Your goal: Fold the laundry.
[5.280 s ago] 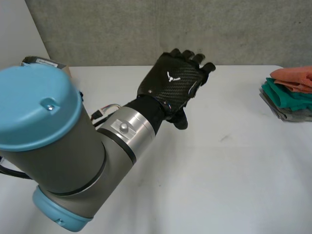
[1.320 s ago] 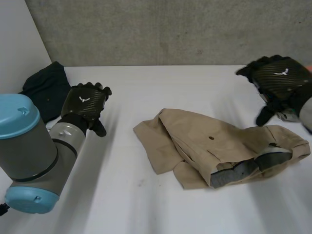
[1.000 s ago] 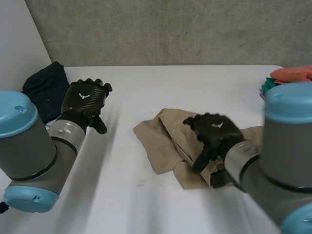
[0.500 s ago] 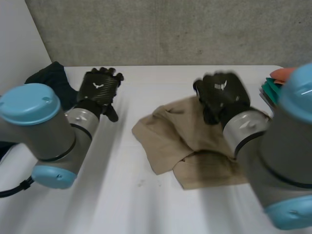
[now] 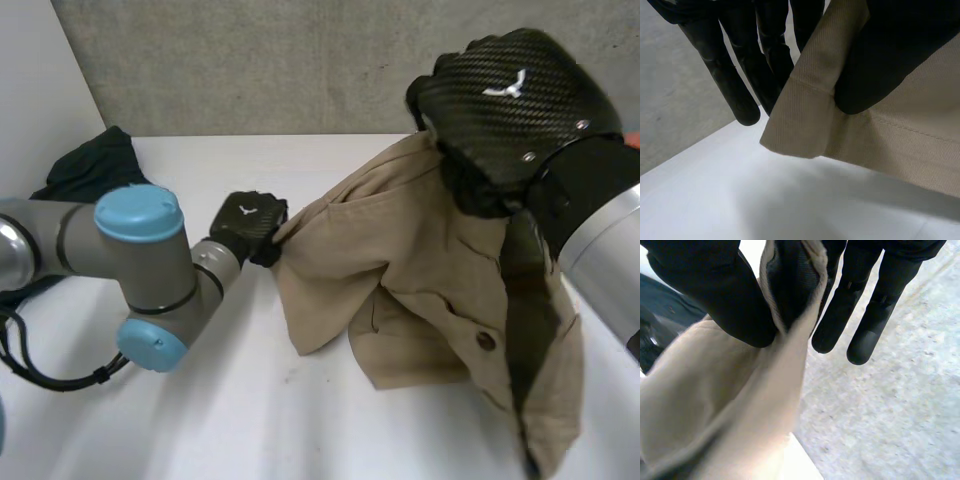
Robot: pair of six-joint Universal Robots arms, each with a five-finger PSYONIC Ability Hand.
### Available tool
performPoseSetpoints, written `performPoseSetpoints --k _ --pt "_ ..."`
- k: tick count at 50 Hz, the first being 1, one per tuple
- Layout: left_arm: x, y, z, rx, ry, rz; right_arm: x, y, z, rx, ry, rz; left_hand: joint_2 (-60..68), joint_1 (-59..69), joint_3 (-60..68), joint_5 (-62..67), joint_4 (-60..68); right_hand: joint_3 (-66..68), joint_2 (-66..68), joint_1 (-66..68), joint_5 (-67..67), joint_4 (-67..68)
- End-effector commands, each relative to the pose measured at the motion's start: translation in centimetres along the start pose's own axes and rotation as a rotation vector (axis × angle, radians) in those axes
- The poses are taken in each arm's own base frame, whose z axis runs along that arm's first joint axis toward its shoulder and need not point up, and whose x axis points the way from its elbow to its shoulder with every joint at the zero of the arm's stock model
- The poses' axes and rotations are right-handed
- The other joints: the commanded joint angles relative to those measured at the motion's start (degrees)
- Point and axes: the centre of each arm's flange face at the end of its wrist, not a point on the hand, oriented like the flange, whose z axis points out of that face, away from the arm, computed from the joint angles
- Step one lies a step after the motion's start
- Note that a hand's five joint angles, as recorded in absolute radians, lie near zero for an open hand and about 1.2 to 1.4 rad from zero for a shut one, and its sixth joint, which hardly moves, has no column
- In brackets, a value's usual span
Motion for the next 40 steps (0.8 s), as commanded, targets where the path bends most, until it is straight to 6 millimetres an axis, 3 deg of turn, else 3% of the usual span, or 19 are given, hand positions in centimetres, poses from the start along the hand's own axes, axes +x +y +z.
performPoseSetpoints --k 1,2,5,6,8,9,14,17,21,28,31,36,37,40 --pt "-3.5 -7.8 -5.4 0.110 -0.176 0.003 5.2 2.2 2.2 -0.084 0.172 -0.174 12.1 12.7 12.4 14.6 12.1 11.5 12.5 16.9 13.3 11.2" --pt "-3.9 -10.3 -7.1 0.176 -0.191 0.007 5.7 2.2 2.3 -0.083 0.185 -0.190 12.1 12.7 12.4 14.6 12.1 11.5 12.5 16.9 13.3 11.2" --pt "-4.2 -14.1 -10.0 0.287 -0.214 0.016 6.5 1.1 2.5 -0.055 0.217 -0.211 12.1 12.7 12.4 14.6 12.1 11.5 12.5 16.9 13.3 11.2" --pt "-4.5 -16.8 -12.3 0.371 -0.230 0.019 6.6 0.9 2.5 -0.047 0.221 -0.211 12.1 12.7 12.4 14.6 12.1 11.5 12.5 16.9 13.3 11.2" --pt "-4.7 -19.3 -14.6 0.454 -0.246 0.023 7.1 -0.1 2.4 -0.015 0.242 -0.216 12.1 12.7 12.4 14.6 12.1 11.5 12.5 16.9 13.3 11.2" --pt "-4.8 -21.4 -16.8 0.532 -0.261 0.029 7.3 -0.6 2.2 -0.002 0.254 -0.217 12.1 12.7 12.4 14.6 12.1 11.5 12.5 16.9 13.3 11.2" --pt "-5.1 -25.9 -21.8 0.709 -0.299 0.045 9.0 -4.9 -0.2 0.128 0.343 -0.233 12.1 12.7 12.4 14.6 12.1 11.5 12.5 16.9 13.3 11.2" --pt "-5.3 -27.9 -23.8 0.777 -0.323 0.059 9.7 -6.8 -1.7 0.181 0.383 -0.240 12.1 12.7 12.4 14.6 12.1 11.5 12.5 16.9 13.3 11.2" --pt "-5.5 -29.4 -25.0 0.796 -0.334 0.072 10.1 -8.0 -2.4 0.217 0.406 -0.243 12.1 12.7 12.4 14.6 12.1 11.5 12.5 16.9 13.3 11.2" --pt "-5.8 -30.2 -24.2 0.794 -0.342 0.083 10.3 -8.6 -2.7 0.207 0.397 -0.239 12.1 12.7 12.4 14.6 12.1 11.5 12.5 16.9 13.3 11.2" --pt "-6.0 -29.3 -21.4 0.733 -0.340 0.102 10.0 -7.8 -2.0 0.174 0.372 -0.235 12.1 12.7 12.4 14.6 12.1 11.5 12.5 16.9 13.3 11.2" --pt "-6.1 -26.6 -15.8 0.602 -0.332 0.148 8.5 -2.6 3.3 0.013 0.266 -0.204 12.1 12.7 12.4 14.6 12.1 11.5 12.5 16.9 13.3 11.2" --pt "-6.2 -25.3 -13.7 0.553 -0.326 0.166 8.3 -1.9 4.0 -0.008 0.253 -0.200 12.1 12.7 12.4 14.6 12.1 11.5 12.5 16.9 13.3 11.2" --pt "-6.3 -23.1 -10.2 0.475 -0.319 0.193 7.6 0.7 6.5 -0.067 0.214 -0.190 12.1 12.7 12.4 14.6 12.1 11.5 12.5 16.9 13.3 11.2"
